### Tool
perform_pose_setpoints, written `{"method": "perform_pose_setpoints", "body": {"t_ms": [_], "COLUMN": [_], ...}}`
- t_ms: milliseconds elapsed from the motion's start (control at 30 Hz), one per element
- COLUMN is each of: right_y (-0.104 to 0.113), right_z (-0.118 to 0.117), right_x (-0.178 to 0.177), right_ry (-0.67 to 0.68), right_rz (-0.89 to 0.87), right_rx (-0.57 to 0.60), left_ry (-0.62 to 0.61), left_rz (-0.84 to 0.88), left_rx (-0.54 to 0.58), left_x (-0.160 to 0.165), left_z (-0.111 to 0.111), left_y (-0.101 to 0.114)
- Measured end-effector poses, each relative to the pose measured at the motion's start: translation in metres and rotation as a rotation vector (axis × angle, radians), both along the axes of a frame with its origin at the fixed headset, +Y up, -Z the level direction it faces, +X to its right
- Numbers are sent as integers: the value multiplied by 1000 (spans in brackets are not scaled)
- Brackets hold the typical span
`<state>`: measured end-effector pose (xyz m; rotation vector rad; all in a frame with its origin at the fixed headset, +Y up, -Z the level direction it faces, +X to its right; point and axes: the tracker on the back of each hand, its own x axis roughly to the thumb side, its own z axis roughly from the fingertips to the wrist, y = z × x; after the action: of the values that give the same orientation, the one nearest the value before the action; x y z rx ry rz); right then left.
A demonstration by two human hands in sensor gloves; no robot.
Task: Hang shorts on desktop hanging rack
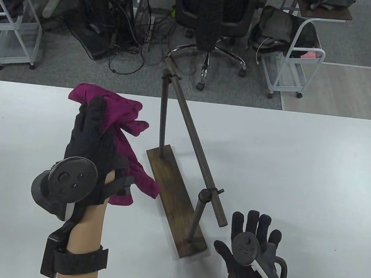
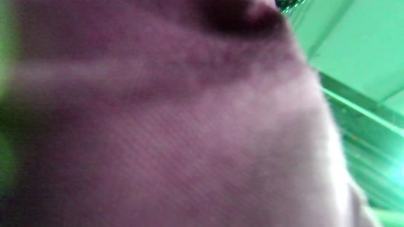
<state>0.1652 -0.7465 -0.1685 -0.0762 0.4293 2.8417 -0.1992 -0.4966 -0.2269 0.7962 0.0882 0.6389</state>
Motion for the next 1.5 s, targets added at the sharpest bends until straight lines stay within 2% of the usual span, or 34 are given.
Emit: {"method": "perform_pose_setpoints", "body": {"t_ms": [367,467,567,700,933,1100,1200,1500], "right_y": [-1,-1,-1,-1,-1,-1,-1,-1], "right_z": [0,-1,-1,-1,-2,-2,-2,-1], "right_x": [1,2,2,2,3,3,3,3], "right_ry": [10,6,6,11,7,5,8,2], "right_rz": [-20,-23,-28,-33,-39,-42,-40,-29], "right_rx": [-1,-1,-2,-4,-10,-11,-12,-17], "left_ry": [-199,-215,-281,-482,-729,-764,-792,-797], "left_rz": [253,222,168,53,-81,-228,-235,-213], "left_rx": [132,130,129,95,-110,-297,-376,-336], "left_x": [40,50,61,76,95,99,99,90], "left_z": [-14,-17,-20,-27,-44,-56,-60,-58], "left_y": [41,52,62,72,66,51,41,24]}}
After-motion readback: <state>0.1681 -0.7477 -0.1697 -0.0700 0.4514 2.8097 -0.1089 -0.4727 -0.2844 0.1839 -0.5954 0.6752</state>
